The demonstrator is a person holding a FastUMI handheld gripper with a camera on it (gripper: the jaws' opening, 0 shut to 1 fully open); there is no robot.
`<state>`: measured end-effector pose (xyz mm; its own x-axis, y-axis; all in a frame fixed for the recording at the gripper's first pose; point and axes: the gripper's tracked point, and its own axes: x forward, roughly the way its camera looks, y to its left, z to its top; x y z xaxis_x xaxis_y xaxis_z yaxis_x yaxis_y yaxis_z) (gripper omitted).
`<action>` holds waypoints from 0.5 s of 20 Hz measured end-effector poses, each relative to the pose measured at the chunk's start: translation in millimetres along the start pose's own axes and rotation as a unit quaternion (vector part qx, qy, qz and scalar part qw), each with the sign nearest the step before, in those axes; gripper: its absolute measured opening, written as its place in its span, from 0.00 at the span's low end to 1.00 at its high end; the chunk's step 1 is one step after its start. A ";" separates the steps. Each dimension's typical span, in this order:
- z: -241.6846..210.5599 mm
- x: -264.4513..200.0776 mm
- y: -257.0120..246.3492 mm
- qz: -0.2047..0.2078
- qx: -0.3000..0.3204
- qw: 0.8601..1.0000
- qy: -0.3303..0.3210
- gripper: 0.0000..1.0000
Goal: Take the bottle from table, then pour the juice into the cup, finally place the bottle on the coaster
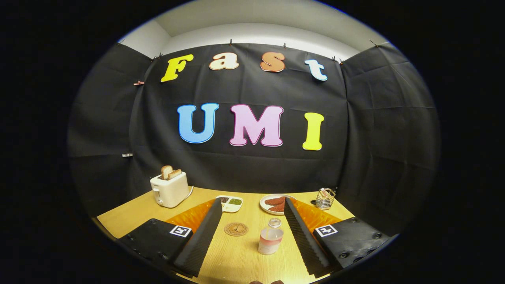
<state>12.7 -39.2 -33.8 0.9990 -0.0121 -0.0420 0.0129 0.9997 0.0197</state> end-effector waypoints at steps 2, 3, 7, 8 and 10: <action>-6.9 6.9 -6.1 -0.003 0.000 1.000 0.005 0.97; -12.2 10.8 -7.2 0.000 0.002 1.000 0.008 0.97; -30.2 24.0 -14.7 0.010 0.004 1.000 0.015 0.97; -34.6 28.7 -18.1 0.011 0.000 1.000 0.015 0.97; -46.5 37.4 -25.2 0.012 -0.004 1.000 0.017 0.97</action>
<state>47.7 -63.9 -82.3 0.9971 0.0127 -0.0755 -0.0118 0.9998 0.0134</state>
